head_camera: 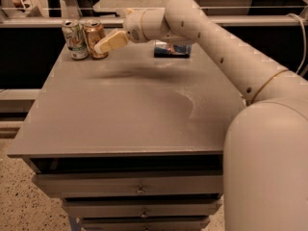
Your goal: Move orange can near 7up can
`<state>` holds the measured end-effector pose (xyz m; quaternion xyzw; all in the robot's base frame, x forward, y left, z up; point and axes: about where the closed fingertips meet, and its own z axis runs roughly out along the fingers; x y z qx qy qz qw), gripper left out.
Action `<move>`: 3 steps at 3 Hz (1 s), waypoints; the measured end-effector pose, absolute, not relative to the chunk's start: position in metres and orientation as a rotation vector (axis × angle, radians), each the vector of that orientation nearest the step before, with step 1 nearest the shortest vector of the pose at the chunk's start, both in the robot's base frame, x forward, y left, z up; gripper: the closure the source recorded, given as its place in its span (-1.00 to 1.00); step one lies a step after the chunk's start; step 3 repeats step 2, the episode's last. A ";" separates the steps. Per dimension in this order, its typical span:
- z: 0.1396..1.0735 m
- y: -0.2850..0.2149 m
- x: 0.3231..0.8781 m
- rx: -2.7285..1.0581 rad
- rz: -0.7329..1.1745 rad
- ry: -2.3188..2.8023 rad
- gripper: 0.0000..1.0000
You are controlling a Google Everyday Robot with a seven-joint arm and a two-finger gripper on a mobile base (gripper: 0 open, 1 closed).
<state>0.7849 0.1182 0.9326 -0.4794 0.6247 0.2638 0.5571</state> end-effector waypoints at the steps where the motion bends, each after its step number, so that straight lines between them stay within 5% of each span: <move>1: 0.964 0.075 0.756 -1.135 0.577 1.434 -1.00; 3: 0.991 0.027 0.724 -1.077 0.549 1.375 -1.00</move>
Offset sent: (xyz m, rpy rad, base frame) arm -0.1079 -0.1807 0.0976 0.1463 -0.2086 -0.1175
